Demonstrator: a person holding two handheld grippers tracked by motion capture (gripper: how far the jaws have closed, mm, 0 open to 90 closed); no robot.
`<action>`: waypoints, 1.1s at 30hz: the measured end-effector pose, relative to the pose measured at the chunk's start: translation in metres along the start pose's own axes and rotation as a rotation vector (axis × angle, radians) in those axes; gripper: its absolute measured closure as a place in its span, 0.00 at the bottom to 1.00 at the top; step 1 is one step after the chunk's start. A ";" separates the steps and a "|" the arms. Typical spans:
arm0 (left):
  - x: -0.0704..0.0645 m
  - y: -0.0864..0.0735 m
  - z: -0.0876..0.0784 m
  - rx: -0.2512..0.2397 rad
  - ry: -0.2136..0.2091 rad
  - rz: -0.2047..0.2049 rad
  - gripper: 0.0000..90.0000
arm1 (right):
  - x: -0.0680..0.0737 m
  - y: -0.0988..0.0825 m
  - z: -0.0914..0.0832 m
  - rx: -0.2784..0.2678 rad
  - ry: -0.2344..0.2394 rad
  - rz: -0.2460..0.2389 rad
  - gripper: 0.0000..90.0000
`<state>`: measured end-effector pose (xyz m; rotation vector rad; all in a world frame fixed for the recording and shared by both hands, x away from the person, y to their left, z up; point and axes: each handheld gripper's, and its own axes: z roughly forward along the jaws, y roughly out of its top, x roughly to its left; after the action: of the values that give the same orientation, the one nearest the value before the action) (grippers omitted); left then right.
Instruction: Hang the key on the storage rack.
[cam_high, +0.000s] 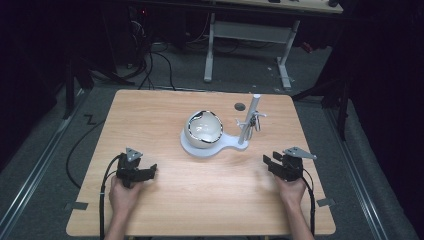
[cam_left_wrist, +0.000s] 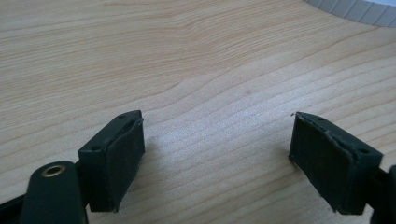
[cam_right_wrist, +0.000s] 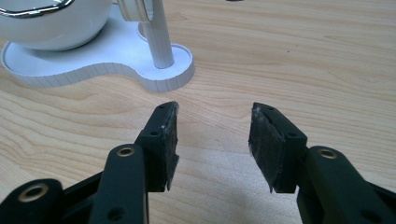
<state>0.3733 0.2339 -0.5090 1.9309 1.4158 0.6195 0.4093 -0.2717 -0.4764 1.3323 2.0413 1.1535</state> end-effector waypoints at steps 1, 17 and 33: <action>0.000 0.000 0.000 0.000 0.000 0.000 0.20 | 0.000 0.000 0.001 0.002 -0.001 0.001 0.58; 0.000 0.000 0.000 0.000 0.000 0.000 0.20 | -0.003 -0.005 0.015 0.057 -0.031 -0.004 0.55; 0.000 0.000 0.000 0.000 0.000 0.000 0.20 | -0.003 -0.011 0.031 0.122 -0.060 -0.011 0.54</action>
<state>0.3733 0.2339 -0.5090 1.9310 1.4159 0.6196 0.4273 -0.2638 -0.5026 1.3939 2.1019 0.9866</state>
